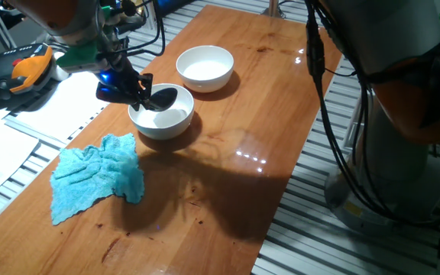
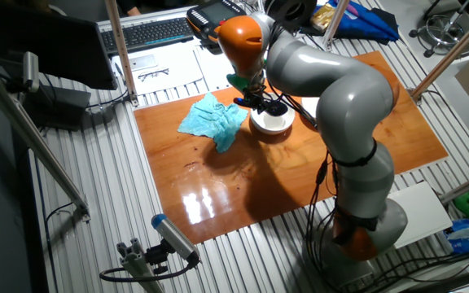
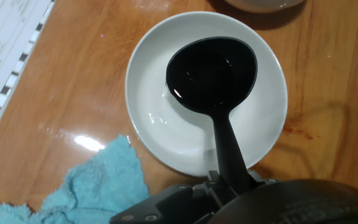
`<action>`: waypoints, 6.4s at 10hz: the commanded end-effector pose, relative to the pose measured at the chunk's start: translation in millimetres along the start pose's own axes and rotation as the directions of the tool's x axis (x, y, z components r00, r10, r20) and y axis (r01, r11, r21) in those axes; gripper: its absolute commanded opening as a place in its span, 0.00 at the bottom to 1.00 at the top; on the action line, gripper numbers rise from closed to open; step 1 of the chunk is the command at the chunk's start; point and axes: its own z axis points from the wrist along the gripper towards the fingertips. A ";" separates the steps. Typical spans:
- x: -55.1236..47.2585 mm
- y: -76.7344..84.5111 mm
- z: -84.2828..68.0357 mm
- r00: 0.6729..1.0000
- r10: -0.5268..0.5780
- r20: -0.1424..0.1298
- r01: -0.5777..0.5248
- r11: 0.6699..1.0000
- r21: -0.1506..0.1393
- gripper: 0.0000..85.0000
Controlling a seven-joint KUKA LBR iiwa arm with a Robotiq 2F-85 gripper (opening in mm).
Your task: Scoop water with a large spoon from one bowl to another
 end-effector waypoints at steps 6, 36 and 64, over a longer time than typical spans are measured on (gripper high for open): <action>1.3 0.0 -0.8 0.995 -0.084 0.046 0.083 0.996 0.041 0.00; -12.6 -10.4 -12.1 0.863 -0.494 0.101 0.491 0.869 0.054 0.00; -15.2 -9.9 -9.5 0.819 -0.558 0.136 0.543 0.829 0.133 0.00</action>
